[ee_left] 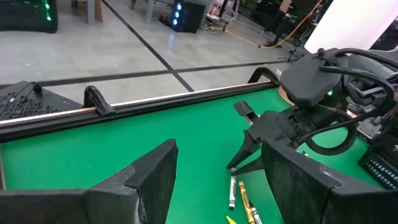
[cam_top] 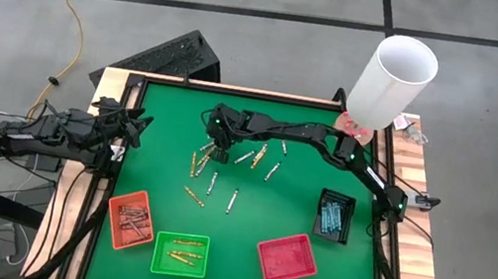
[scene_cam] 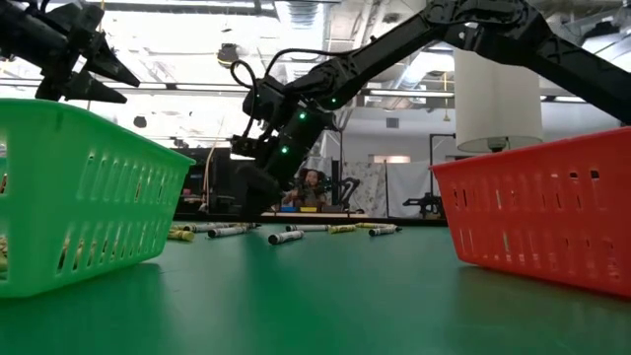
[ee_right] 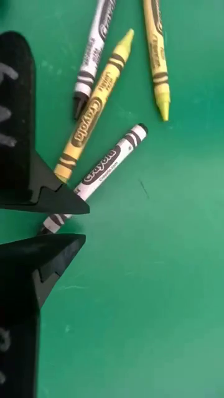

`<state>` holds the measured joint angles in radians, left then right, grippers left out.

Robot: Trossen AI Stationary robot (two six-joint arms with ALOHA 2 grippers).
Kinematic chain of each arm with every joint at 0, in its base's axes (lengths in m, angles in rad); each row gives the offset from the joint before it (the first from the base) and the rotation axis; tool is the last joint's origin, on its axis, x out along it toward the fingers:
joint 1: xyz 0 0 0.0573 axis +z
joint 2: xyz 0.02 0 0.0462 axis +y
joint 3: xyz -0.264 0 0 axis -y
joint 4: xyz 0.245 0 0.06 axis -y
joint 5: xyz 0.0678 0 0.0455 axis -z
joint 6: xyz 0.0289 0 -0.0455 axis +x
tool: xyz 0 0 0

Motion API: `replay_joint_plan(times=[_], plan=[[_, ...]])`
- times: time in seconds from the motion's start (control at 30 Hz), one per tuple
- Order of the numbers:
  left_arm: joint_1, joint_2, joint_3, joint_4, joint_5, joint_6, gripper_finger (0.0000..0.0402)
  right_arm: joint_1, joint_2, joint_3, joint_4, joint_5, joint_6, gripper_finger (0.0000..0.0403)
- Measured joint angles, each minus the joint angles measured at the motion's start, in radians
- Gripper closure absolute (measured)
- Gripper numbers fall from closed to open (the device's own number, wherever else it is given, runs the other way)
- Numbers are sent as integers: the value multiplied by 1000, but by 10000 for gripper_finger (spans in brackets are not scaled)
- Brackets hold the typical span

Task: Sort crayons
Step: Put the black crayon into the red bin

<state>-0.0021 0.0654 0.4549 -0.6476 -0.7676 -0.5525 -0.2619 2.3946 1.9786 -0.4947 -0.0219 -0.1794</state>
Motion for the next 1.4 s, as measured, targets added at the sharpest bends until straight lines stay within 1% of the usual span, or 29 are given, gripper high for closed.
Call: replay_joint_plan(times=[0.2,0.43,0.6,0.77,0.87,0.93,1.03,1.27,1.4], plan=[[0,0,0,-16,3,-21,178,28,8,1,-25,7,-4,327],[0,0,0,-16,3,-25,178,47,9,42,-142,6,4,327],[0,0,0,-16,3,-28,178,61,17,126,-249,24,9,327],[0,0,0,-17,3,-28,178,60,15,245,-294,32,-17,328],[0,0,0,-17,2,-28,178,60,15,291,-332,-25,-75,328],[0,0,0,-17,2,-28,178,69,15,298,-342,-64,-109,328],[0,0,0,-17,2,-28,178,88,15,296,-353,-90,-136,328],[0,0,0,-17,1,-28,178,126,19,270,-335,-86,-186,328],[0,0,0,-17,1,-28,178,118,18,271,-311,-86,-188,328]])
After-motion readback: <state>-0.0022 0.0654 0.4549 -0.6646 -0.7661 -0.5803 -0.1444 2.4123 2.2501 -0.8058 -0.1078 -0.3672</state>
